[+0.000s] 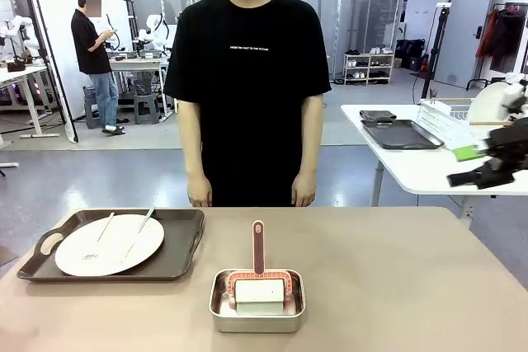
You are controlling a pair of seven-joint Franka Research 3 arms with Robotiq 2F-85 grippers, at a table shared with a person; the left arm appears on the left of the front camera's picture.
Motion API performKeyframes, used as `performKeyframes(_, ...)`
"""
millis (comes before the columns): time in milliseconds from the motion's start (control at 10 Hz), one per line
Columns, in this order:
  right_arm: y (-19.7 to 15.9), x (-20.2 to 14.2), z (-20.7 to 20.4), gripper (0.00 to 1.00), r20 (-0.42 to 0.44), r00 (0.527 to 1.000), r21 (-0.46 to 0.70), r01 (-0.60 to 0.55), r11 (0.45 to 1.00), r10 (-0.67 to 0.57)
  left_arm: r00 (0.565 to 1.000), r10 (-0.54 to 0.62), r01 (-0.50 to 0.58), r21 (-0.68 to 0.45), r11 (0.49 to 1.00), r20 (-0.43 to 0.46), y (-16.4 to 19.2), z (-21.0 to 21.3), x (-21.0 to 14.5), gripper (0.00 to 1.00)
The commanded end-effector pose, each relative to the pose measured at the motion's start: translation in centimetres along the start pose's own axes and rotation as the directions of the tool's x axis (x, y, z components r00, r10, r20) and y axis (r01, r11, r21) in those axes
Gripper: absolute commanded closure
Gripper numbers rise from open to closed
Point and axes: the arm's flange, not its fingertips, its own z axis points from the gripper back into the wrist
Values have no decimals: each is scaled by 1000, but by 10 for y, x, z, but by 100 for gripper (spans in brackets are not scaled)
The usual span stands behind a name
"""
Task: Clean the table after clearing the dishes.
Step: When the right (or left) Handle tray is removed, use the right hand (or left hand) to clean the right (or left) side of the table with the Lint Roller.
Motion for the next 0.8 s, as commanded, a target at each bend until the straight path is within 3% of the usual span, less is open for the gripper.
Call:
performKeyframes(0, -16, -15, 35, 7, 86, 995, 52, 45, 998, -49, 1000, -2, 2, -1, 1000, 4, 0, 3, -2, 0)
performKeyframes(400, -77, -81, 134, 7, 284, 939, 88, 176, 981, -194, 1000, -2, 2, -1, 1000, 4, 0, 3, -2, 0)
performKeyframes(700, -113, -119, 166, 7, 295, 926, 74, 225, 972, -237, 1000, -2, 2, -1, 1000, 4, 0, 3, -2, 0)
